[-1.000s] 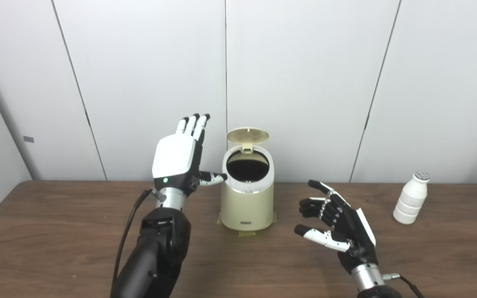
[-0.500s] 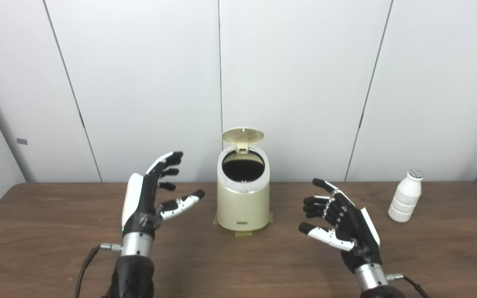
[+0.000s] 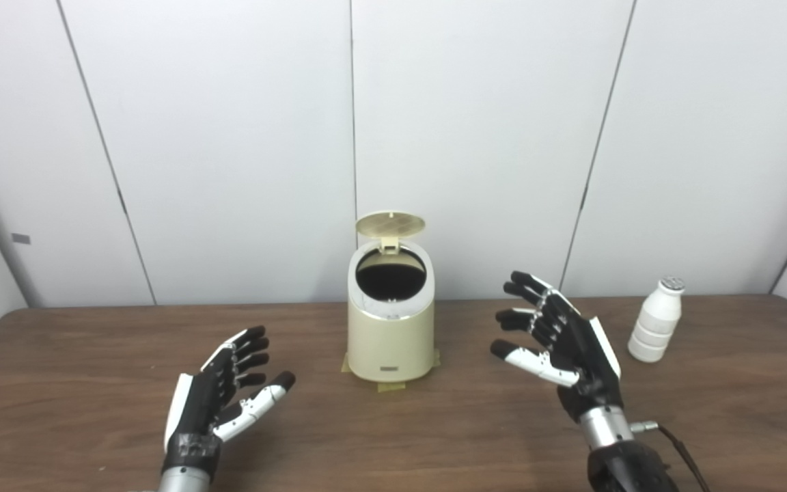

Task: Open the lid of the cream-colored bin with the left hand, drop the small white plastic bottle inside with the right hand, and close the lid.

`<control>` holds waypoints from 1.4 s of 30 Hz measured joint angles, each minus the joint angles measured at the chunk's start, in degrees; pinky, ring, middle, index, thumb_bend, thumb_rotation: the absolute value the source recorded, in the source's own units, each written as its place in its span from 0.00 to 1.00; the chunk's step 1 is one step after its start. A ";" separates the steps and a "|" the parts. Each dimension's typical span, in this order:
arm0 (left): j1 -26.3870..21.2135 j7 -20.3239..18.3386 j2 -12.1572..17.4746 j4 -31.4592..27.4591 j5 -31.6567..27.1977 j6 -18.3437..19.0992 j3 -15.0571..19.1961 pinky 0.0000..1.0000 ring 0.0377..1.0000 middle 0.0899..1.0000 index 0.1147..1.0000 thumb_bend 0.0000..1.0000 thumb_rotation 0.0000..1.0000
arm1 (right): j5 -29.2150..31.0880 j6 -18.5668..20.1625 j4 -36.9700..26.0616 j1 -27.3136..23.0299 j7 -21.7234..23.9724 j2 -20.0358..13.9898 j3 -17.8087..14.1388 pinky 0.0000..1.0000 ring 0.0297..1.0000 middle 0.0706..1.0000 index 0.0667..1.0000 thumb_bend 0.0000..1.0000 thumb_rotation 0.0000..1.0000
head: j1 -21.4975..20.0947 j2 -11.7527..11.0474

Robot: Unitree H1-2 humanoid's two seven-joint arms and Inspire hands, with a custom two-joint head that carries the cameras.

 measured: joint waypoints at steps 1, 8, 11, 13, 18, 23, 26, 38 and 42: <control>-0.07 -0.11 0.03 0.12 -0.27 -0.47 0.06 0.68 0.79 0.81 0.83 0.72 0.25 | -0.70 1.12 -1.56 -0.44 -0.04 -0.94 -0.07 0.59 0.65 0.80 0.79 0.83 0.23 | -1.49 -0.35; -0.60 -0.98 1.84 2.24 -2.53 -1.27 1.24 0.66 0.80 0.82 0.85 0.68 0.20 | -4.97 5.15 -5.69 -3.57 -2.65 -7.86 -4.85 0.62 0.61 0.74 0.77 0.75 0.05 | -6.78 -2.46; -0.75 -1.34 2.68 2.49 -3.70 -1.35 1.54 0.66 0.80 0.83 0.85 0.66 0.18 | -4.79 3.53 -2.27 -5.06 -3.80 -11.25 -8.07 0.63 0.65 0.76 0.78 0.74 0.06 | -8.53 -2.99; -0.88 -1.60 3.11 2.94 -3.96 -1.72 1.61 0.66 0.80 0.82 0.85 0.67 0.18 | -4.92 3.57 -1.65 -5.81 -4.51 -13.55 -9.79 0.67 0.73 0.80 0.79 0.75 0.10 | -9.32 -3.34; -1.14 -2.01 3.49 3.90 -3.76 -2.66 1.49 0.66 0.79 0.82 0.84 0.63 0.14 | -7.65 6.38 -0.65 -6.93 -5.18 -19.83 -10.78 0.78 0.88 0.91 0.88 0.88 0.26 | -11.79 -3.96; -1.16 -1.99 4.24 4.06 -3.24 -2.74 1.62 0.65 0.78 0.81 0.83 0.65 0.15 | -7.92 10.51 2.45 -6.64 -3.79 -22.93 -10.75 0.83 0.93 0.95 0.94 0.92 0.28 | -13.10 -4.22; -1.20 -2.08 4.22 4.04 -3.40 -2.26 1.61 0.64 0.78 0.82 0.82 0.65 0.13 | -7.53 10.80 5.15 -6.18 -2.97 -22.94 -10.69 0.87 0.96 0.98 0.97 0.93 0.26 | -13.28 -4.13; -1.19 -2.37 4.18 3.03 -4.02 -0.52 1.50 0.67 0.80 0.83 0.84 0.62 0.05 | -1.76 14.97 10.61 -4.94 3.02 -23.10 -10.73 0.87 0.96 1.00 1.00 0.83 0.11 | -13.19 -3.78; -1.19 -2.32 4.17 1.80 -4.01 0.29 1.50 0.67 0.79 0.82 0.83 0.62 0.04 | -2.46 14.99 12.52 -4.57 3.52 -23.16 -9.73 0.86 0.95 0.99 0.99 0.82 0.10 | -13.28 -3.69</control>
